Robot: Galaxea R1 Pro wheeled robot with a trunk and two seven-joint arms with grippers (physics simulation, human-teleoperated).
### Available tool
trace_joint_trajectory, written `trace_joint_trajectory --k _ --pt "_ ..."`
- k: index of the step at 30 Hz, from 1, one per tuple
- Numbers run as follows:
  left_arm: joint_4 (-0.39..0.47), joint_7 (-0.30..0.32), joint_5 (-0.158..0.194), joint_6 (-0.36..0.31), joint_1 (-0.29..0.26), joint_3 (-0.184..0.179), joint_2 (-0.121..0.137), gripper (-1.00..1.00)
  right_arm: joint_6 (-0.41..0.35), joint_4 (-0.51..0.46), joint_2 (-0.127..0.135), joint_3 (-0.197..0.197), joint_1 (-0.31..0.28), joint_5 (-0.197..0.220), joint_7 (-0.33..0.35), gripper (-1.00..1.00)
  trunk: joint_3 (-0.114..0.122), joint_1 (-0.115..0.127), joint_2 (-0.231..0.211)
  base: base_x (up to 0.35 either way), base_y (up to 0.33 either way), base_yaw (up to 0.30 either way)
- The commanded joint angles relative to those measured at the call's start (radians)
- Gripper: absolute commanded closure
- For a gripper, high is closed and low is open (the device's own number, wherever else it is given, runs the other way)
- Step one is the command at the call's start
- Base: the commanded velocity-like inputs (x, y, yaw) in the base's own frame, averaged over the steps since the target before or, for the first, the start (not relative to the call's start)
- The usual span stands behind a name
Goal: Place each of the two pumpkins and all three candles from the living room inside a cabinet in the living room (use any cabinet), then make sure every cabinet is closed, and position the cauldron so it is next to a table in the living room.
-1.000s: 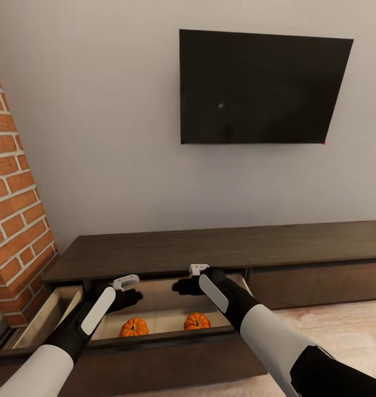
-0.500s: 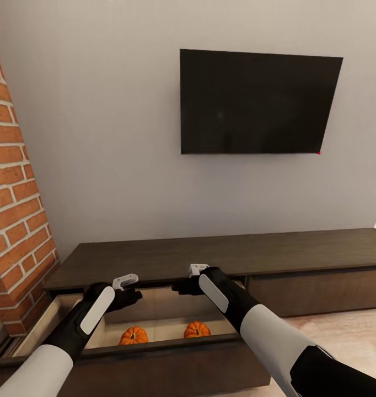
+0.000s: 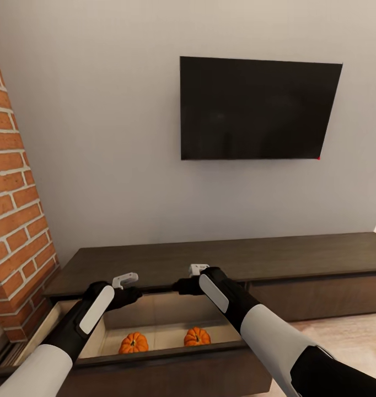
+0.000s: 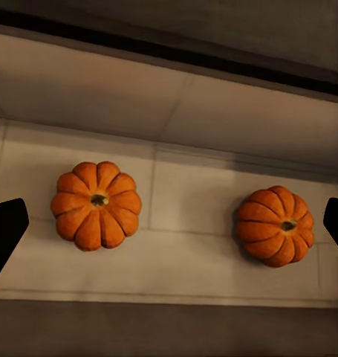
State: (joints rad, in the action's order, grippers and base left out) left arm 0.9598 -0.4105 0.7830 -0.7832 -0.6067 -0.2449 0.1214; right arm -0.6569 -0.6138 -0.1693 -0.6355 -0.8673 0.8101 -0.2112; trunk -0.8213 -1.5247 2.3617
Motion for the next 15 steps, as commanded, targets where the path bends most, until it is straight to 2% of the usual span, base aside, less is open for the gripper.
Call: trace_joint_trajectory --k 1,6,12,15 --pt "0.002 -0.01 0.011 -0.001 -0.001 -0.004 0.001 -1.0 -0.001 -0.001 0.001 -0.004 -0.001 0.011 -0.01 -1.0 0.002 0.004 -0.007 -0.017 0.0 0.0" --pt "0.002 -0.01 0.012 -0.001 -0.001 -0.004 0.0 -1.0 -0.001 -0.001 0.001 -0.004 -0.001 0.011 -0.009 -1.0 0.018 0.023 -0.042 -0.117 0.0 0.0" --pt "0.005 -0.01 0.012 -0.001 -0.001 -0.004 -0.001 -1.0 -0.001 -0.001 0.001 -0.004 -0.001 0.011 -0.008 -1.0 0.037 0.046 -0.084 -0.253 0.0 0.0" --pt "0.017 -0.01 0.012 -0.001 -0.001 -0.004 -0.002 -1.0 0.001 -0.001 0.001 -0.004 -0.001 0.011 -0.008 -1.0 0.046 0.058 -0.105 -0.114 0.0 0.0"
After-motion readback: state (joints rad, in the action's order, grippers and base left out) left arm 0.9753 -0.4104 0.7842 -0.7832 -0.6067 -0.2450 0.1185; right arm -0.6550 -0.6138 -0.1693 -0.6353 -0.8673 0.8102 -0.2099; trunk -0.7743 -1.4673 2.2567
